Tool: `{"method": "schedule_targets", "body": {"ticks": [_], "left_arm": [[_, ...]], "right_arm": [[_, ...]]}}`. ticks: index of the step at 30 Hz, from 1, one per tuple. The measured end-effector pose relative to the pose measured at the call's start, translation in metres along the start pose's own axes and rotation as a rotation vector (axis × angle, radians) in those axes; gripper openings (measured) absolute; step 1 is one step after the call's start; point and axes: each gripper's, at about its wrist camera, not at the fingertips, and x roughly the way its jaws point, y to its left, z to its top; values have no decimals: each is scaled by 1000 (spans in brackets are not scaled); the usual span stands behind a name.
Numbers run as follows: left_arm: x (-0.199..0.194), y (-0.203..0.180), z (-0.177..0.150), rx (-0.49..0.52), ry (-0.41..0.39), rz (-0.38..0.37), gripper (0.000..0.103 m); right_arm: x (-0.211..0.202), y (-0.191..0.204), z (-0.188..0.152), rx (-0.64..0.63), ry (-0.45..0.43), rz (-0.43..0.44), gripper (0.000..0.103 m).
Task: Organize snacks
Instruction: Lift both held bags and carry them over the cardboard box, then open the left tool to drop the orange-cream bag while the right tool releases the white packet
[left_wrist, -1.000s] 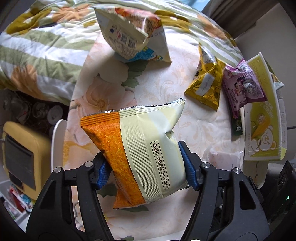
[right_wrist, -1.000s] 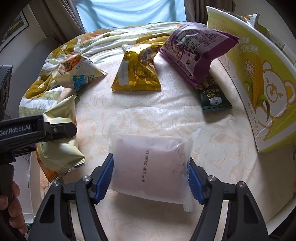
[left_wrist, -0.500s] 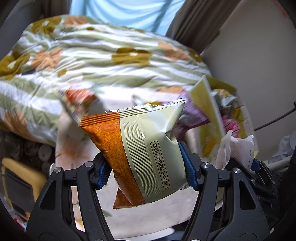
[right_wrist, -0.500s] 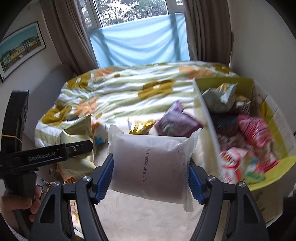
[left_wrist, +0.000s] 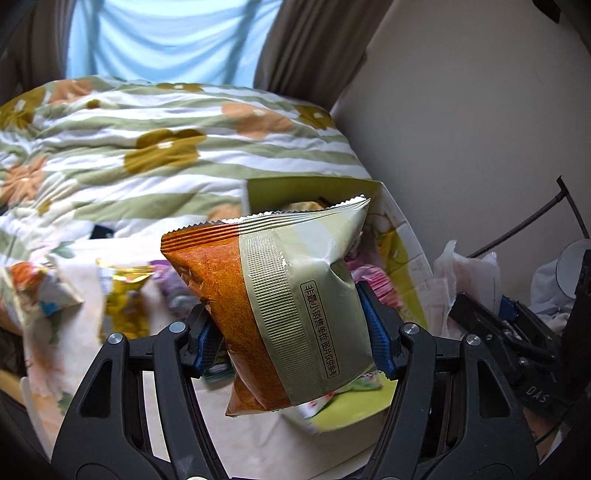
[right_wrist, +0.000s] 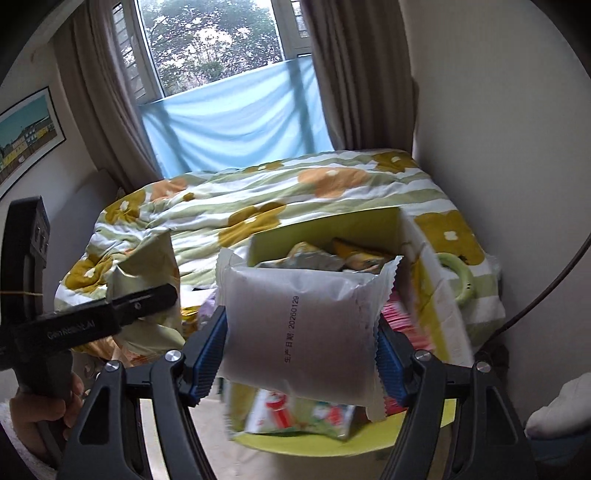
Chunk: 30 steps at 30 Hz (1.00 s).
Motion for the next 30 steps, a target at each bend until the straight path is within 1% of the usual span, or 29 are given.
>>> {"method": "schedule_targets", "body": {"ticks": [1,5,9,10,12,13,14,15,18,23,30], "left_arm": [[11,-9,1,6,8,4,62],[52,-40,1,25,45,25,62],[83,-62,-5,43,76,73,63],[87,-66,-8,43,79,82,65],[91,-69,-13,47,79,97,81],[92,-71,-16,49,76,119,99],[91,-70,-19,51,65,141,102],[89,-70,-21,53,54,154,102],[87,-63,-27,49,60,193,102],[67,-55,-39,29,36,224,102],[50,-50,-37,9,1,285,102]], "right_arm": [[1,-14,3,4,2,-1,68],[7,-50,10,6,19,-3,68],[16,-75,14,12,42,12,68],[18,-80,15,10,46,18,68],[22,-86,18,-1,55,28,68],[23,-89,18,-6,58,35,68],[26,-92,19,-10,61,43,68],[27,-94,19,-12,65,50,68],[34,-99,21,-19,73,72,68],[45,-102,23,-34,95,111,68],[71,-97,39,-71,136,158,68]]}}
